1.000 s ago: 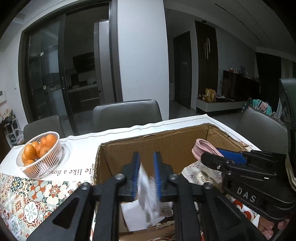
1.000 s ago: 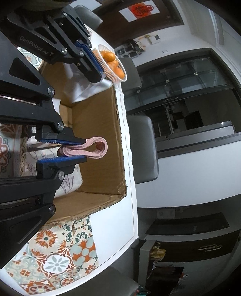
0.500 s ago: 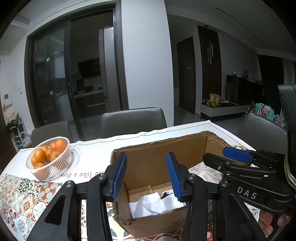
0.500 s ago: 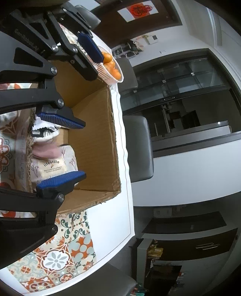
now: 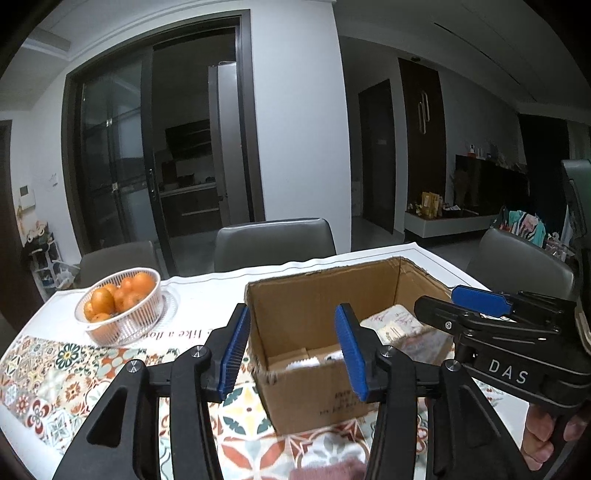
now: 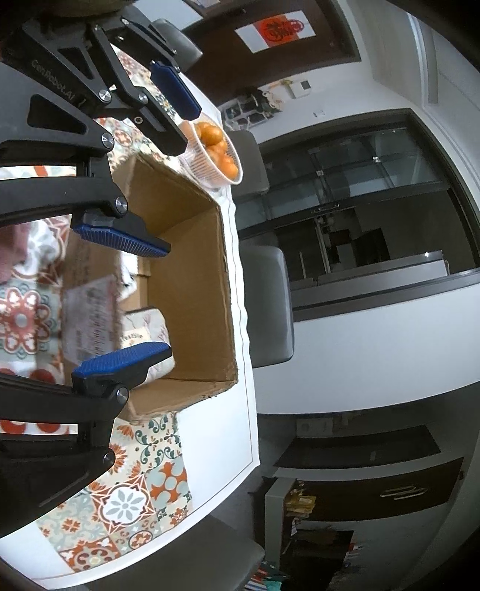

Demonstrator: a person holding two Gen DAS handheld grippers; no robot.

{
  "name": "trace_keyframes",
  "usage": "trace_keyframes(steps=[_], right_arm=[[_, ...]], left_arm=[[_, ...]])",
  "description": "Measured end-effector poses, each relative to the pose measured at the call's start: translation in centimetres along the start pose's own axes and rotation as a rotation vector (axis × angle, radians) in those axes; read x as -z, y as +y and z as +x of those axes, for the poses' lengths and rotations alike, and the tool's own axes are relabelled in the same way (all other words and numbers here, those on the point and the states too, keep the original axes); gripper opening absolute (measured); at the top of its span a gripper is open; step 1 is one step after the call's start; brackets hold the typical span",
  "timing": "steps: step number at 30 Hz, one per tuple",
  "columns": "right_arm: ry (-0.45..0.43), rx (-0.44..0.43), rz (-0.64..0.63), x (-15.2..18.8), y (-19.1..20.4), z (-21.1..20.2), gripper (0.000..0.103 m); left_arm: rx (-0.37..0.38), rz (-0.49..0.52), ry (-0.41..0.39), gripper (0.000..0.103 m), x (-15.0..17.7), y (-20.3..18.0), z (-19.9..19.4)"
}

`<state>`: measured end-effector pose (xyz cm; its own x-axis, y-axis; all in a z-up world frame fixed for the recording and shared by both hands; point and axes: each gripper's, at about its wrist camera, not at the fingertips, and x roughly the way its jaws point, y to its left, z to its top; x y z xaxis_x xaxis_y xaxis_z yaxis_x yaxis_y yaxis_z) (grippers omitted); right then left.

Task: Organize soft objects
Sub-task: 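Move both tools back to the pink towel and tissue pack on the table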

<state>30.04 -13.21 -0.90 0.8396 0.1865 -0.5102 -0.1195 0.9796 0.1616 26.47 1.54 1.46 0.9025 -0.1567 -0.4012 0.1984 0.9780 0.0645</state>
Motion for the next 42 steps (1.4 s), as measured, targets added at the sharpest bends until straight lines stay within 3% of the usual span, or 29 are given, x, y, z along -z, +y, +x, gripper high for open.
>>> trace_keyframes(steps=[21, 42], right_arm=[[0.059, -0.048, -0.045, 5.0, 3.1, -4.3, 0.049], [0.192, -0.077, -0.083, 10.7, 4.2, -3.7, 0.049]], left_arm=[[-0.034, -0.021, 0.068, 0.049, 5.3, 0.7, -7.2], [0.029, 0.019, 0.211, 0.05, 12.2, -0.4, -8.8]])
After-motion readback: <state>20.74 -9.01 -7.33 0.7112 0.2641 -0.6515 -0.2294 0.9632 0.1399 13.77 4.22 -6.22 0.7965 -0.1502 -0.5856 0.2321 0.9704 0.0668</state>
